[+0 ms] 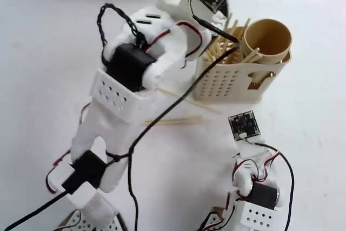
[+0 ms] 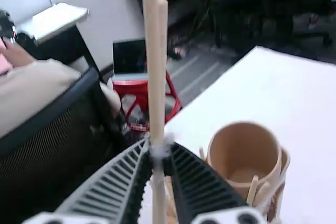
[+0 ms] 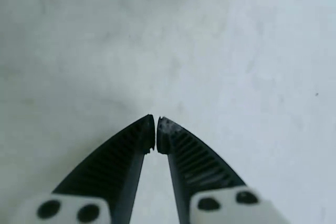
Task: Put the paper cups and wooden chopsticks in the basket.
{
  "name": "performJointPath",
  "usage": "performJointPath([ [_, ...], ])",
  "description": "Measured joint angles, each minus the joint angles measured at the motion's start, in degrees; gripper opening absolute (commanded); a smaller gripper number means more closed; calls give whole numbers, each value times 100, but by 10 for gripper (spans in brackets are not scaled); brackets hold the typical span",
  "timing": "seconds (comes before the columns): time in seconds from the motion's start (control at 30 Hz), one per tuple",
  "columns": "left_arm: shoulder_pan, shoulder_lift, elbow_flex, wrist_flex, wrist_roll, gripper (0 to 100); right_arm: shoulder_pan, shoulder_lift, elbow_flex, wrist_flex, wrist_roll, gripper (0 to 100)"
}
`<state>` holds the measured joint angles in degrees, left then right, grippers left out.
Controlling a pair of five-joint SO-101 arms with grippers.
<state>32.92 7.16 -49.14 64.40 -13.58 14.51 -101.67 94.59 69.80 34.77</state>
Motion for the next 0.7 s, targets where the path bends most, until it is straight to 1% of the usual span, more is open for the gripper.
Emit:
performJointPath([
  [0.2, 325, 193, 0, -1521, 0, 22, 0, 0, 0, 0, 0, 26],
  [0.27, 334, 475, 0, -1811, 0, 22, 0, 0, 0, 0, 0, 26],
  [0.37, 334, 905, 0, -1890, 0, 23, 0, 0, 0, 0, 0, 26],
  [0.43, 343, 1116, 0, -1890, 176, 23, 0, 0, 0, 0, 0, 26],
  [0.53, 343, 1248, 9, -1890, 510, 24, 0, 0, 0, 0, 0, 26],
  [0.7, 343, 1310, 9, -1723, 633, 37, 0, 0, 9, 0, 0, 26],
])
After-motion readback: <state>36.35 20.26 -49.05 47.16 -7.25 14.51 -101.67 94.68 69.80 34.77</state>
